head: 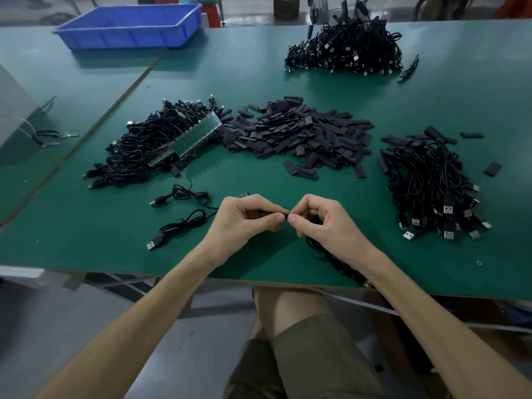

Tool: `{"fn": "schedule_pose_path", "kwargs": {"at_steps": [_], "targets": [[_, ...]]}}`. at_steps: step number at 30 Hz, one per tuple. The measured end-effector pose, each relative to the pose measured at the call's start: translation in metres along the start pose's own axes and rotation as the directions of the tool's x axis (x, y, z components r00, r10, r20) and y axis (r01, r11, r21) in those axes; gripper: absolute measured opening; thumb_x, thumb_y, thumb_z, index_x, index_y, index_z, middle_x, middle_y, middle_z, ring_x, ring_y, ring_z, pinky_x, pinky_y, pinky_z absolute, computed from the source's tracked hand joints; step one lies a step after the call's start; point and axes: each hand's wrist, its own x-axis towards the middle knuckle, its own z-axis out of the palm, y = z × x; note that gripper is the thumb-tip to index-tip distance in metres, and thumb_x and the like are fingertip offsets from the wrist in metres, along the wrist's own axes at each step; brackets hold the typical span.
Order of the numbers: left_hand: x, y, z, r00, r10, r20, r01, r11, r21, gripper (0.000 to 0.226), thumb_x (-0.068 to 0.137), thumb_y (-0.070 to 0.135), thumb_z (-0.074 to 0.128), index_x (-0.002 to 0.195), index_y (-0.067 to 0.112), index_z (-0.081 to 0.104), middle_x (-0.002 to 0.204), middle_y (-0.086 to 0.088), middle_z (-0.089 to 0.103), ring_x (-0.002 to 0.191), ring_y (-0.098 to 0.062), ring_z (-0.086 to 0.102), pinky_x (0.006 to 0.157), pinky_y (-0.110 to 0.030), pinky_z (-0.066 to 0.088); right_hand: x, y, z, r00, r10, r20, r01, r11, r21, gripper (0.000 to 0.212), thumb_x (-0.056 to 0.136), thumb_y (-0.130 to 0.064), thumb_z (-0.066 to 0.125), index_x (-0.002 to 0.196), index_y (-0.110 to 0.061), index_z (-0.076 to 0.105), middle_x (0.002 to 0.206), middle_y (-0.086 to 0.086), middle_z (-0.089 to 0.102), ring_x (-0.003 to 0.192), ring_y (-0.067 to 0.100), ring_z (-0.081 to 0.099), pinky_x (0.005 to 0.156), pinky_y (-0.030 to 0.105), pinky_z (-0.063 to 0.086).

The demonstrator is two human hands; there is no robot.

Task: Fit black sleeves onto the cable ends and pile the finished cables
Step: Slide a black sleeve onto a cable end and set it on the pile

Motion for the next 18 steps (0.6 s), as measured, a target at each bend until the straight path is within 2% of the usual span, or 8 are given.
{"fn": "schedule_pose_path", "kwargs": {"at_steps": [8,11,13,15,18], "targets": [[0.000,0.000,-0.006,0.998,-0.047,0.032,0.051,0.992,-0.113,0.017,0.086,0.004,0.077,0.103,0.000,0.077,0.088,-0.013,0.074,0.080,-0.022,0.069,0.080,-0.025,0.054,-0.002,-0.004,0.001,1.000,-0.007,-0.002,0.007,0.999,0.051,0.012,0.098,-0.022,0.072,0.090,-0.012,0.070,0.072,0.003,0.072,0.070,0.015,0.064,0.075,0.036,0.052],[0.000,0.000,-0.007,0.997,-0.063,0.037,0.068,0.986,-0.150,0.023,0.084,-0.001,0.077,0.107,0.001,0.076,0.093,-0.010,0.076,0.084,-0.020,0.072,0.082,-0.022,0.054,-0.002,-0.006,0.000,1.000,-0.001,-0.010,0.002,0.997,0.079,0.012,0.095,-0.020,0.074,0.091,-0.010,0.070,0.070,0.003,0.071,0.068,0.015,0.063,0.072,0.030,0.051],[0.000,-0.001,-0.006,0.997,-0.067,0.039,0.072,0.988,-0.138,0.025,0.084,-0.002,0.075,0.109,0.003,0.075,0.090,-0.008,0.077,0.080,-0.018,0.073,0.080,-0.022,0.055,-0.002,-0.006,0.000,1.000,0.001,-0.015,0.000,0.995,0.096,0.013,0.095,-0.019,0.075,0.091,-0.007,0.070,0.068,0.003,0.069,0.066,0.015,0.061,0.071,0.029,0.049],[0.000,-0.001,-0.002,0.998,-0.056,0.036,0.058,0.997,-0.047,0.025,0.087,-0.001,0.073,0.110,0.007,0.075,0.085,-0.002,0.077,0.073,-0.015,0.071,0.075,-0.022,0.055,-0.002,-0.005,0.000,1.000,0.005,-0.020,-0.003,0.994,0.106,0.013,0.095,-0.017,0.074,0.091,-0.005,0.070,0.068,0.003,0.069,0.066,0.014,0.061,0.070,0.029,0.048],[0.001,-0.002,0.003,0.998,0.063,-0.009,-0.057,0.954,0.294,0.023,0.090,0.005,0.072,0.111,0.014,0.076,0.093,0.004,0.071,0.064,-0.009,0.065,0.070,-0.020,0.053,-0.002,-0.005,-0.002,1.000,0.007,-0.022,-0.005,0.993,0.122,0.012,0.096,-0.015,0.072,0.090,-0.005,0.068,0.067,0.001,0.067,0.066,0.013,0.060,0.070,0.028,0.048]]}}
